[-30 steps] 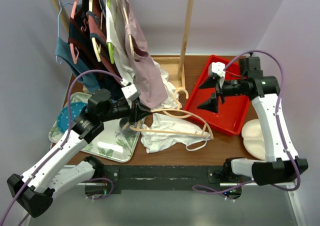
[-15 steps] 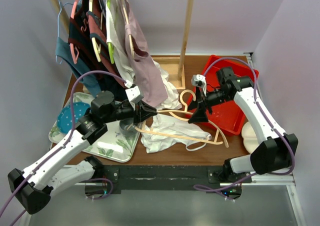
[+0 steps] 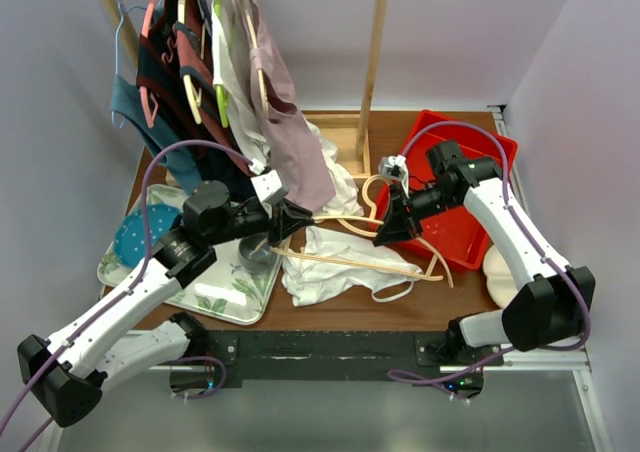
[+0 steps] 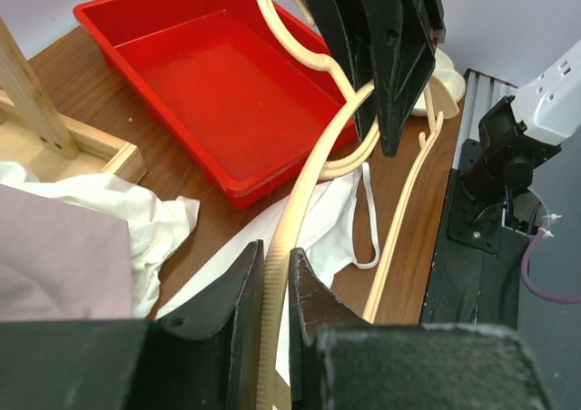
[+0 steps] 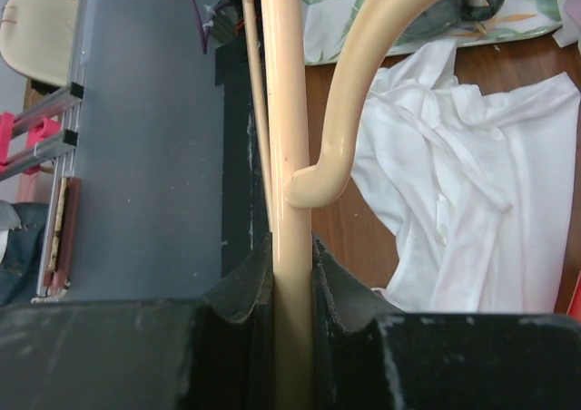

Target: Place the tank top on the hanger

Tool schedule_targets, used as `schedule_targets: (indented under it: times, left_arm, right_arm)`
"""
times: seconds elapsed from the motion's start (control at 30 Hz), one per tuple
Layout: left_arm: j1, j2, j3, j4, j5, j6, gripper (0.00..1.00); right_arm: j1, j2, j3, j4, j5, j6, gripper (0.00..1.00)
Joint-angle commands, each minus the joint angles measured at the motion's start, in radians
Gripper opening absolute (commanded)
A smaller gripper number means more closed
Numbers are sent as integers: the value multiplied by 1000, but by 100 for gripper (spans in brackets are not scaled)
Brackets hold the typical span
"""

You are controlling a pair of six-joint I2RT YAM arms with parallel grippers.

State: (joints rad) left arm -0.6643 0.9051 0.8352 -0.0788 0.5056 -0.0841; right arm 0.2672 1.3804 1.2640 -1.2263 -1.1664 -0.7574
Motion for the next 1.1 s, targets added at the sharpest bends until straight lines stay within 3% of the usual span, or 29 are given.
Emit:
schedule_targets:
  times: [0.0, 0.03, 0.13, 0.23, 0.37, 0.47, 0.67, 0.9, 1.07]
  left_arm:
    - [-4, 14, 15, 27, 7, 1, 22]
    - [-4, 17, 25, 8, 2, 4, 45]
    - [-3, 14, 33, -84, -71, 4, 73]
    - [3, 9, 18, -170, -140, -11, 79]
    - [3, 32, -5, -259, -159, -97, 80]
    - [-11, 70, -7, -349, -194, -146, 75]
    - [-200, 198, 31, -432, -410, -216, 65]
    - [-284, 397, 107, -446, -575, -183, 47]
    - [-328, 497, 154, -484, -654, -169, 44]
  right_arm:
    - [4, -34, 84, -24, 66, -48, 0]
    - [1, -34, 106, -82, 155, -74, 0]
    - [-40, -47, 193, -198, 276, -175, 0]
    - [-169, -119, 241, -280, 321, -284, 0]
    - [-220, -233, 203, -288, 428, -332, 0]
    - [-221, -290, 146, -289, 438, -336, 0]
    - [-220, -299, 75, -289, 471, -352, 0]
    - [-218, -281, 55, -289, 475, -362, 0]
    - [-220, -273, 35, -289, 475, -369, 0]
